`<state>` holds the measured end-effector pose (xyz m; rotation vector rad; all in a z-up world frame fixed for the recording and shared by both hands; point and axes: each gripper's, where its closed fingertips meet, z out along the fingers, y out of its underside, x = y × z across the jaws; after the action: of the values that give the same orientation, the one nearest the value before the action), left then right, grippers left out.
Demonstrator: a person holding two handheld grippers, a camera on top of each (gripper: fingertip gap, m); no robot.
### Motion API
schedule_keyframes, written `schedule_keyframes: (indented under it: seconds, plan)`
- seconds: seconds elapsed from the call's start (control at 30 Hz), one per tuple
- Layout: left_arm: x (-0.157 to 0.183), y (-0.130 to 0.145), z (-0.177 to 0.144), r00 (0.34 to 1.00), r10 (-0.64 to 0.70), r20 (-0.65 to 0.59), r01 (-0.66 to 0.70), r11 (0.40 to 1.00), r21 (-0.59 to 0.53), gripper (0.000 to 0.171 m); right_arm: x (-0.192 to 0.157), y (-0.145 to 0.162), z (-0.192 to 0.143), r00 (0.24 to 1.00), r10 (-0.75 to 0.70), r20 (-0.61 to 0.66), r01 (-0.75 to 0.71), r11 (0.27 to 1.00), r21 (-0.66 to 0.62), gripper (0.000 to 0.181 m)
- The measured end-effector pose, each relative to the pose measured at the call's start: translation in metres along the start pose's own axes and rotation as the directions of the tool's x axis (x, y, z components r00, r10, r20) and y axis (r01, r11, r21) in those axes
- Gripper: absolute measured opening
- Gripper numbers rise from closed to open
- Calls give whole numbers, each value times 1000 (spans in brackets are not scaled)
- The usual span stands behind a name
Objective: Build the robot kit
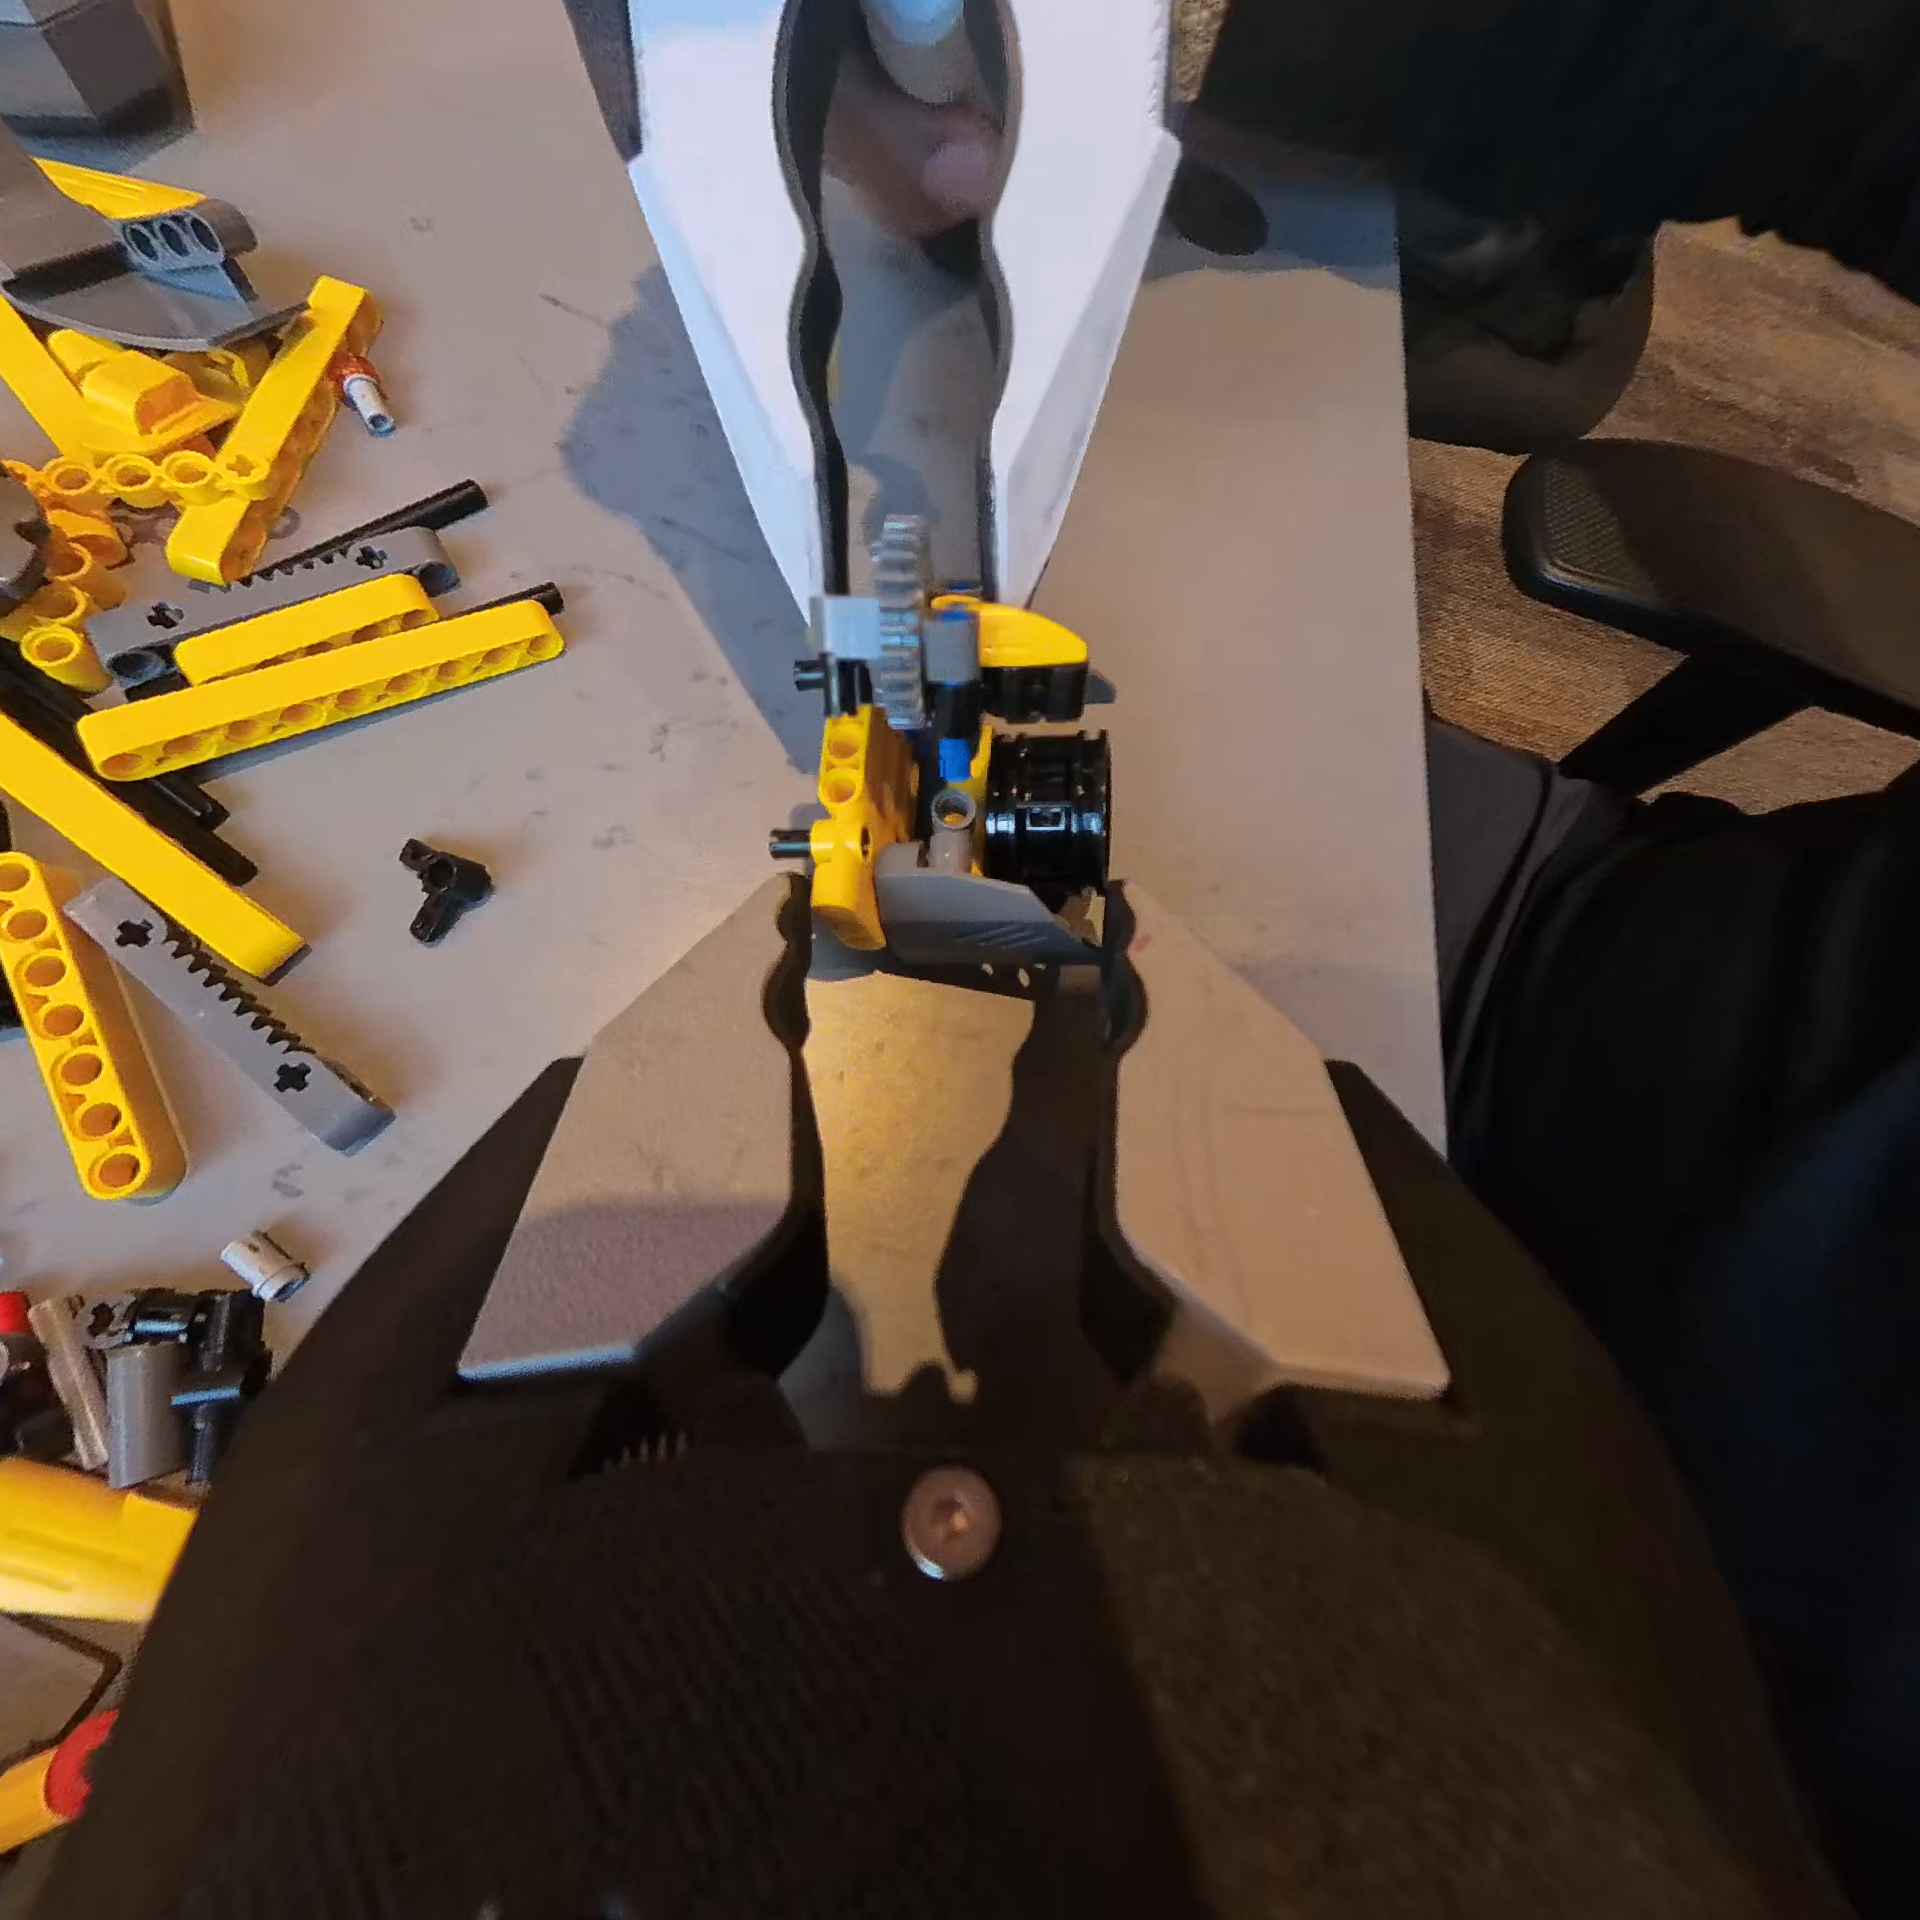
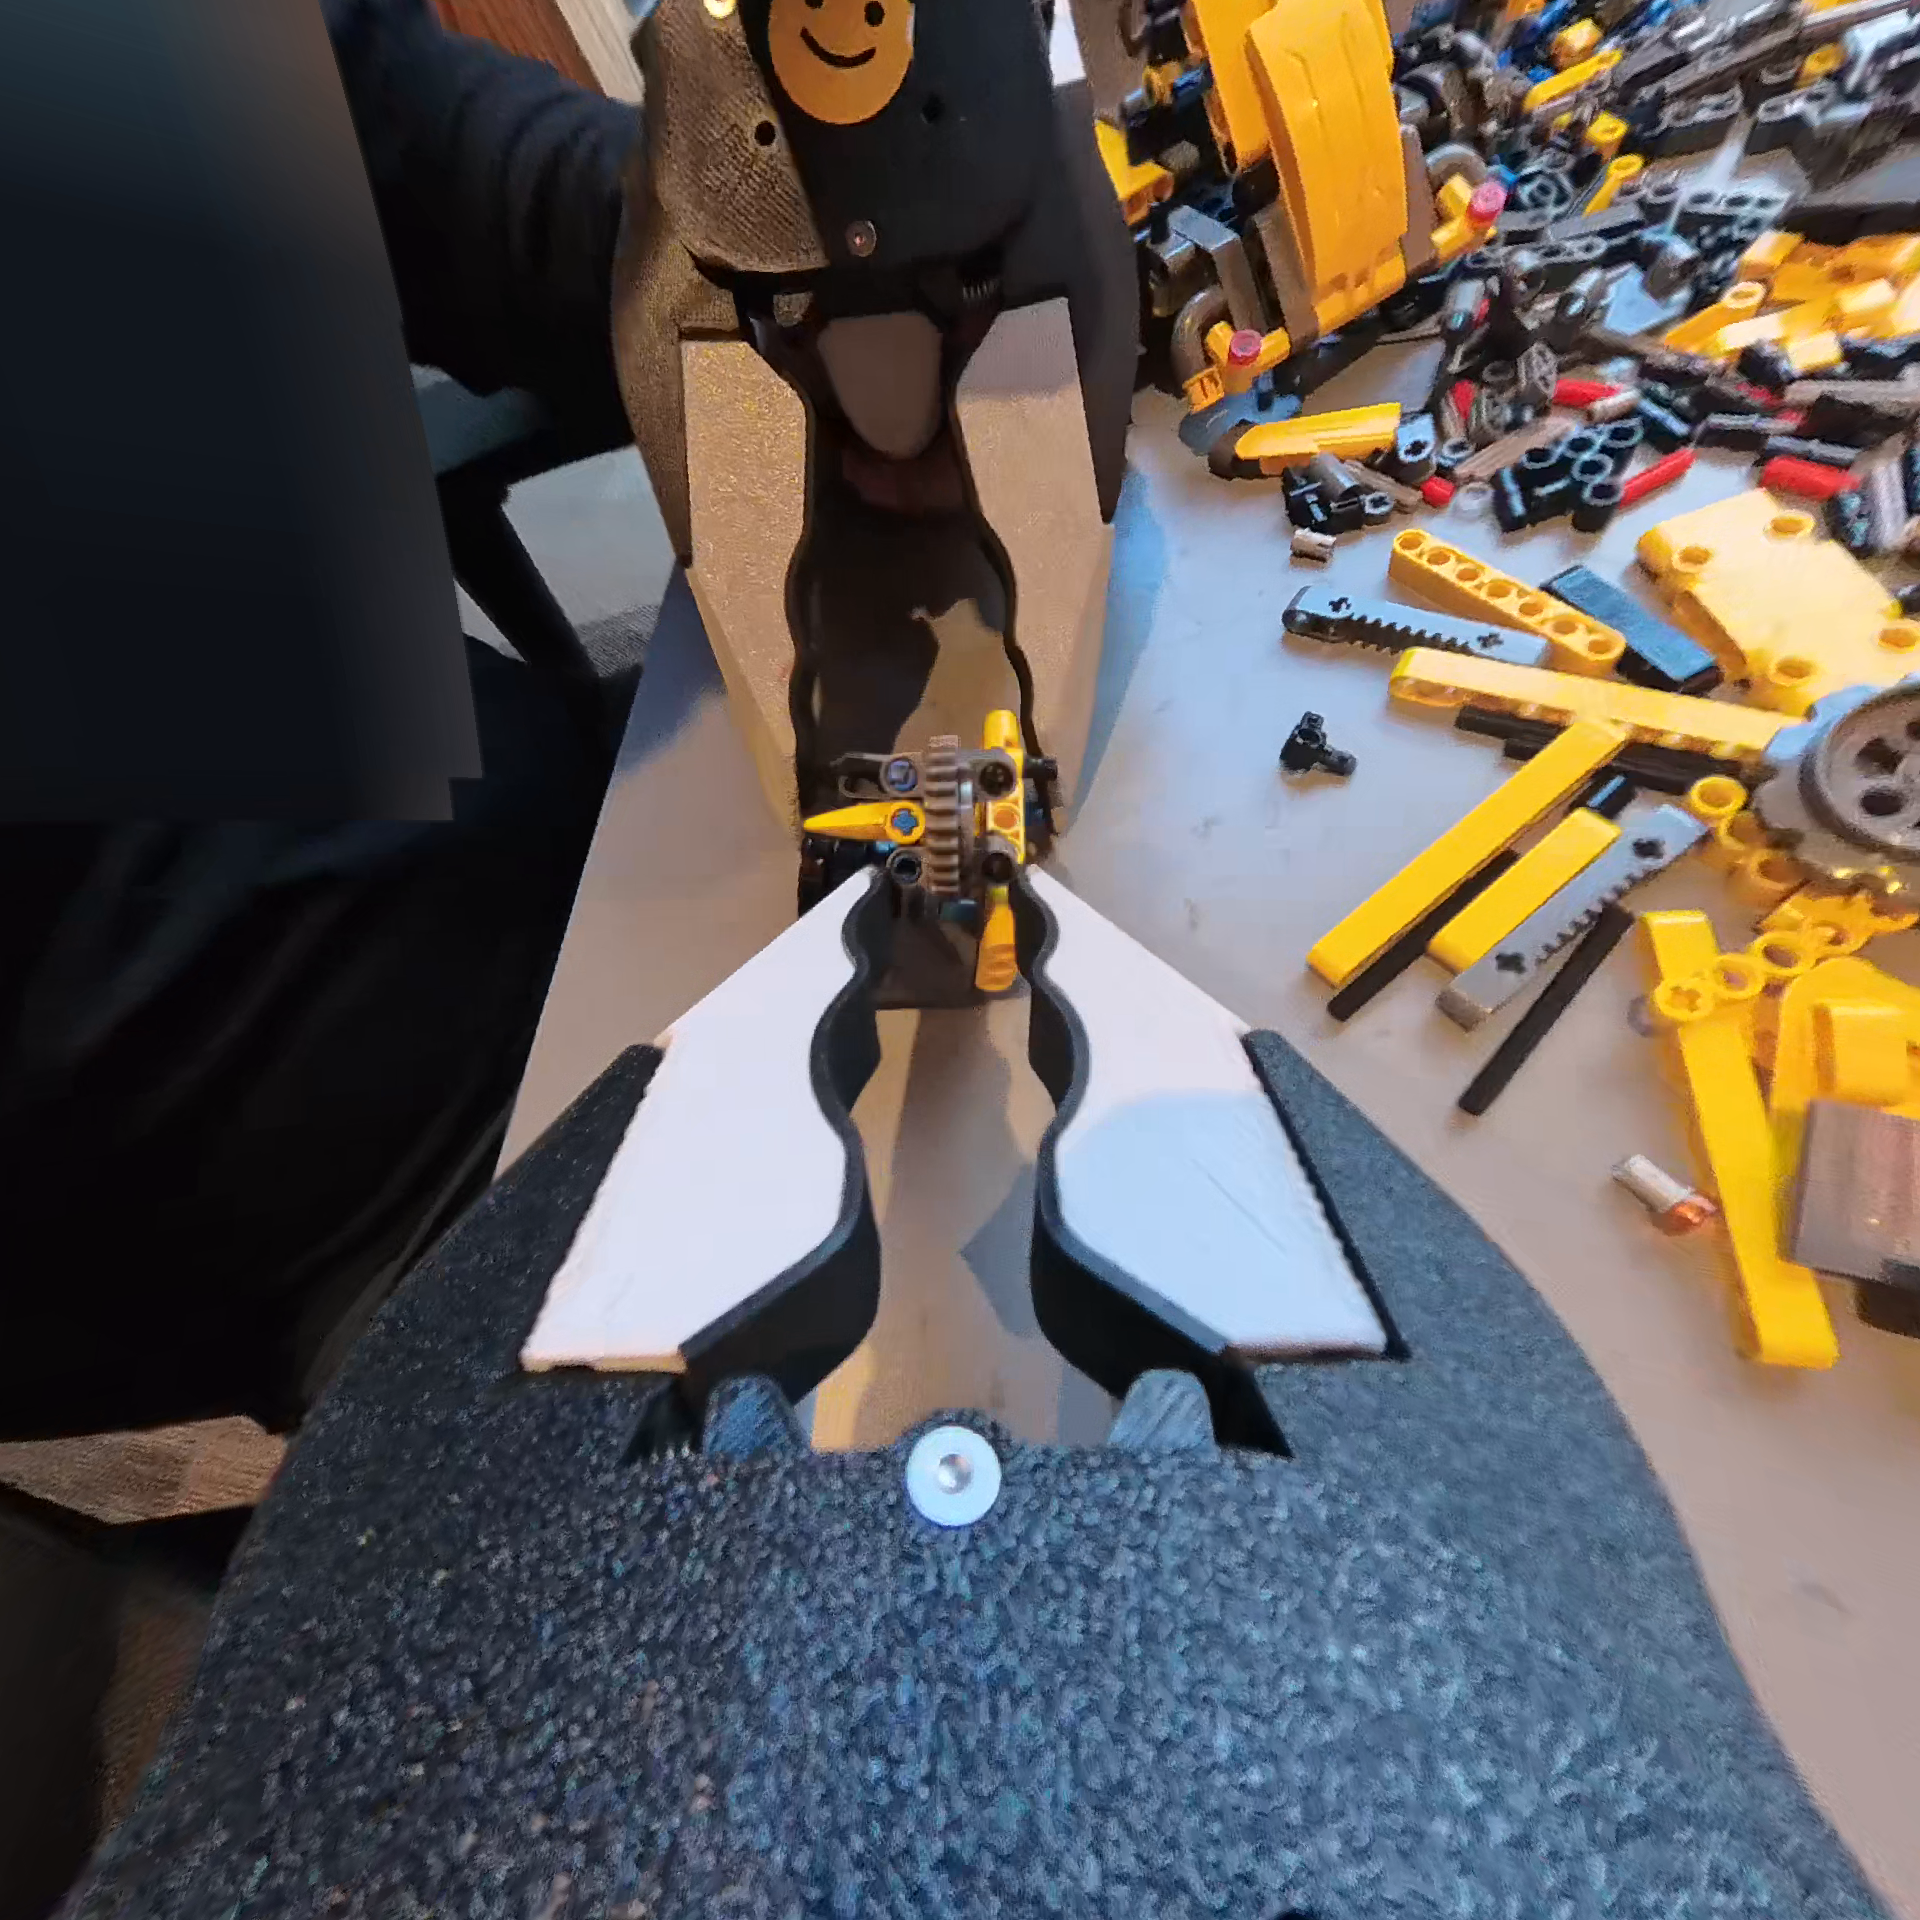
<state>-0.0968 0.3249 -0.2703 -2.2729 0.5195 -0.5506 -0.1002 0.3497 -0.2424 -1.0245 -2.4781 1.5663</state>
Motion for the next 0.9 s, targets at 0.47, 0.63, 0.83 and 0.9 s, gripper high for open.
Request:
schedule_keyframes:
  seconds: [0.47,0.63,0.83,0.9]
  plan:
    - [-2,-1,1,999,-22,32,21,1000,12,54,2,-1,-1,999,18,36,-19,1000,3,22]
    - [-2,-2,1,999,-31,23,31,999,14,54,1,-3,-1,998,-68,8,68,995,-69,22]
    - [-1,-1,2,999,-19,26,18,1000,10,54,1,-1,4,990,-144,4,142,971,-194,22]
    - [-2,-1,2,999,-16,35,15,1000,10,54,-2,-3,5,990,-141,25,143,973,-183,22]
